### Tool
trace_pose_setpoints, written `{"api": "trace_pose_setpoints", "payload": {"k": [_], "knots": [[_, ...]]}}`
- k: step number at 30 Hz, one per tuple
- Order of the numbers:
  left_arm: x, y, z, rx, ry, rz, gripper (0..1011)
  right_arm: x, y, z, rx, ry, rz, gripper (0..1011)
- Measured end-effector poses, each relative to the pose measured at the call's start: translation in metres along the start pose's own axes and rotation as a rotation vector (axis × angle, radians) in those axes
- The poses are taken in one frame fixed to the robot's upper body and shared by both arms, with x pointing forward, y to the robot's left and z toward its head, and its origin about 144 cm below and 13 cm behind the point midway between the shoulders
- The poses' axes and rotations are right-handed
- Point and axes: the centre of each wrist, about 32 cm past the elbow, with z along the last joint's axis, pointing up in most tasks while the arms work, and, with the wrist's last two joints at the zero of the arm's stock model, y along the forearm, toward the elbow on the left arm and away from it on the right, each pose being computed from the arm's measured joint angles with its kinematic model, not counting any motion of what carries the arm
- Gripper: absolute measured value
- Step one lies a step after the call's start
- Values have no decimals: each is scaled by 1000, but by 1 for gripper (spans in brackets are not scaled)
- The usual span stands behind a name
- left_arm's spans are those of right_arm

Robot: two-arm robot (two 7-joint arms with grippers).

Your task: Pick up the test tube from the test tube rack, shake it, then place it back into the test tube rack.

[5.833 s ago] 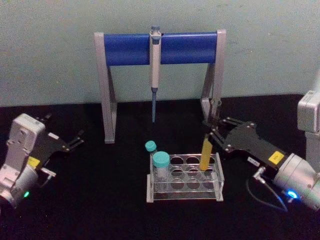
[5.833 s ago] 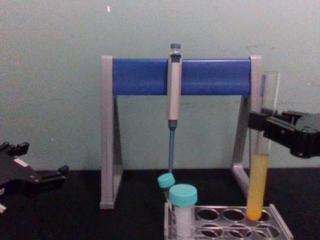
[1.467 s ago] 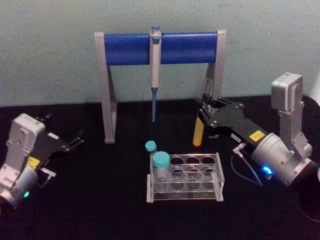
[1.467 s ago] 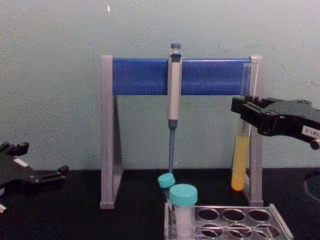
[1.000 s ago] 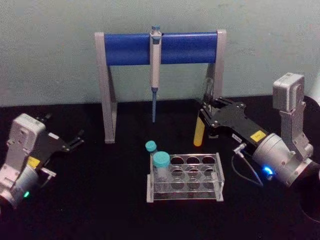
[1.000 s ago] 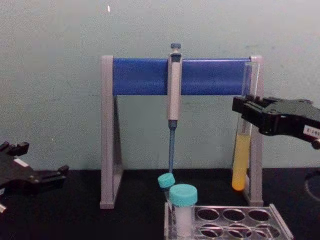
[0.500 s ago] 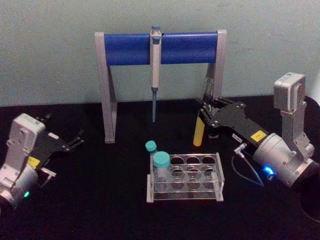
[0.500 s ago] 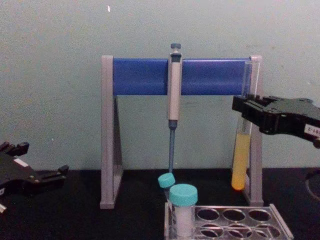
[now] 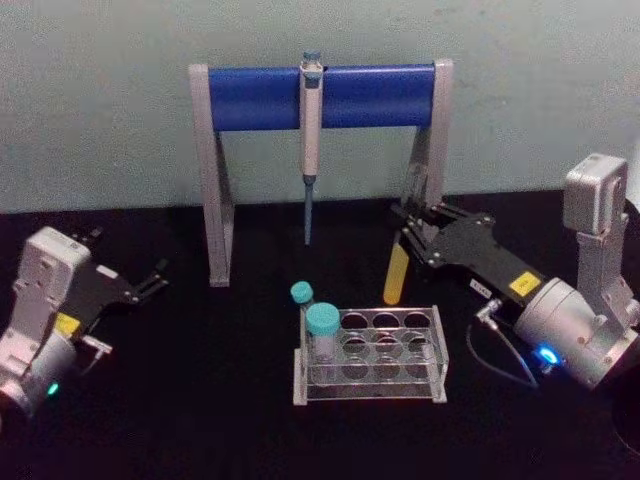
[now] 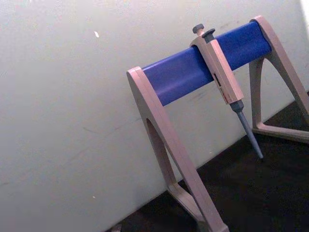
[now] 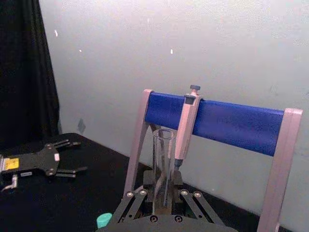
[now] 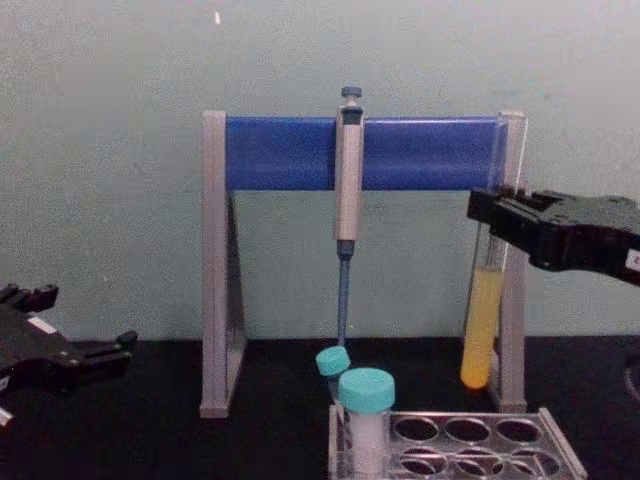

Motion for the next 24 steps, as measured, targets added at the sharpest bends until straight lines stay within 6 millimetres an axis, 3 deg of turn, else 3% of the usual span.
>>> {"api": "trace_pose_setpoints", "payload": {"k": [24], "knots": [[0, 0, 0, 0, 0, 0, 1010, -3, -1, -16, -49, 26, 16, 220]]}}
